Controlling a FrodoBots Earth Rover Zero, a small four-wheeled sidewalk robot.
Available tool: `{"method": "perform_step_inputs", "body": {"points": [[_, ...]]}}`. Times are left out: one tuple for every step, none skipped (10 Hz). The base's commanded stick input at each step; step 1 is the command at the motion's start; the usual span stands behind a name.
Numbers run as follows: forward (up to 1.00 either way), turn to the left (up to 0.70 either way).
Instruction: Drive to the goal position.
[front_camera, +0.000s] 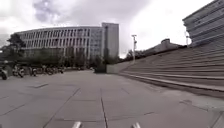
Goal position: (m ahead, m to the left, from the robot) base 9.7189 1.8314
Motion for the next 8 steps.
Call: {"method": "perform_step_inputs", "body": {"points": [[0.7,0.35],[0.7,0.35],[0.7,0.35],[0.7,0.35],[0.7,0.24],[0.7,0.06],[0.7,0.0],[0.7,0.0]]}}
